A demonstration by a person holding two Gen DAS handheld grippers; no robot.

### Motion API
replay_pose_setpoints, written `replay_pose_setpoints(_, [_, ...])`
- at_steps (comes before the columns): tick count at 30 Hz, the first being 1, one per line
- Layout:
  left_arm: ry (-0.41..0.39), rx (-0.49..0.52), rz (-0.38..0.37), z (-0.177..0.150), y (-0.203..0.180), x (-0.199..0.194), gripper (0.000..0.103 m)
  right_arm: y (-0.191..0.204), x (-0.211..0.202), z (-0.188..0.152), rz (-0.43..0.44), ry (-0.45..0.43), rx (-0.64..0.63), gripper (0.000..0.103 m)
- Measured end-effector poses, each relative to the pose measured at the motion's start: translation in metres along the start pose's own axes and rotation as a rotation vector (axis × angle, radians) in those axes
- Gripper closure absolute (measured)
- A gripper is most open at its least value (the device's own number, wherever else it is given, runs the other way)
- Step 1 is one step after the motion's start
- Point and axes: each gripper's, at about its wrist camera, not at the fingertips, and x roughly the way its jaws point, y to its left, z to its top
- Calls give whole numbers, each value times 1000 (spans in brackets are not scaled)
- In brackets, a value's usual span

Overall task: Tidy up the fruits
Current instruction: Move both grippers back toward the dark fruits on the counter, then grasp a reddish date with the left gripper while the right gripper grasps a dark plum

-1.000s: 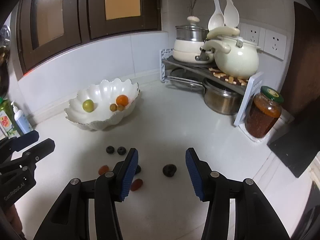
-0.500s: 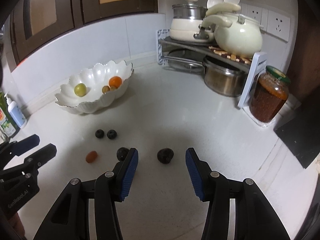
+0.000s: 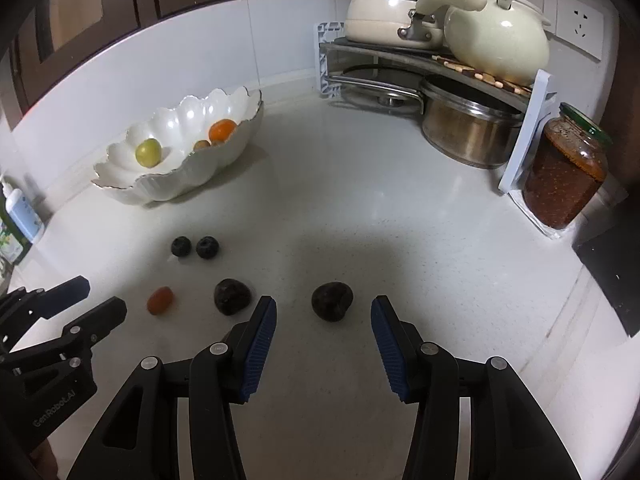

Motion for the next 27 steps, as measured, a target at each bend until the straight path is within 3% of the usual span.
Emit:
replay_pose_setpoints(21, [55,22,-25,0,-5,42,56,-8,42,-1,6,56,36,52])
replay_pose_setpoints(27, [65,26,-34,1,-6,48,66,-8,48,-1,6,59,34,53])
